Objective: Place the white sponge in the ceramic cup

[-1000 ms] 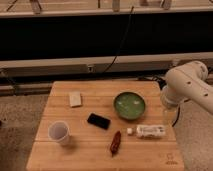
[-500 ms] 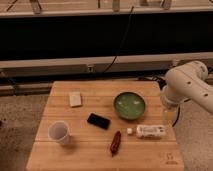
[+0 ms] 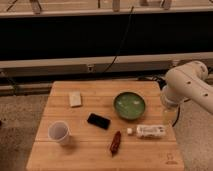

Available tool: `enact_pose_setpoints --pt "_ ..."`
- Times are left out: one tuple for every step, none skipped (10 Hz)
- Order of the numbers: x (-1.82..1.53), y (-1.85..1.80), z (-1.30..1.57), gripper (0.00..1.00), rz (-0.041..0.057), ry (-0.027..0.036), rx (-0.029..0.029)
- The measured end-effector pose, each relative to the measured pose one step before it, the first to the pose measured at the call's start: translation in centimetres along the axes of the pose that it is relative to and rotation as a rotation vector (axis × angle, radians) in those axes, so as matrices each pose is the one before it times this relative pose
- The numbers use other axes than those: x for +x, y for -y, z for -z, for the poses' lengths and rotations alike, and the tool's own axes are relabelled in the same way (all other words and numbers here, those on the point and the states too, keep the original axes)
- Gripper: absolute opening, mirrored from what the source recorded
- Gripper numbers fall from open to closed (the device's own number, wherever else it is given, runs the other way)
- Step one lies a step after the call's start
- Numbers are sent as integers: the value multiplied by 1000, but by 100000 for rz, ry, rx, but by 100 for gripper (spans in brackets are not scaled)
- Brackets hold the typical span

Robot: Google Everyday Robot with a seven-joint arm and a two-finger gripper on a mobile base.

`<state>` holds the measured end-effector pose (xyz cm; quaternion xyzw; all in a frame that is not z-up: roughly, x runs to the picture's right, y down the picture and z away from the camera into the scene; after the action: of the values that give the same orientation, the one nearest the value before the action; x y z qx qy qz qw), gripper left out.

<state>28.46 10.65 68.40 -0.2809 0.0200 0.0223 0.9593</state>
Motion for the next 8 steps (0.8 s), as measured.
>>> enact_pose_setpoints --pt "-7 4 3 80 13 0 5" --pt "-46 -2 -36 80 228 -160 -16" --pt "-918 363 36 80 2353 -1012 660" --pt "-1165 403 19 80 2270 -379 498" --pt "-1692 516 22 80 2850 -731 617" --pt "-1869 598 68 80 3347 -809 813" --pt "-1190 451 54 80 2581 -909 772" --pt "-794 491 75 80 2630 -958 926"
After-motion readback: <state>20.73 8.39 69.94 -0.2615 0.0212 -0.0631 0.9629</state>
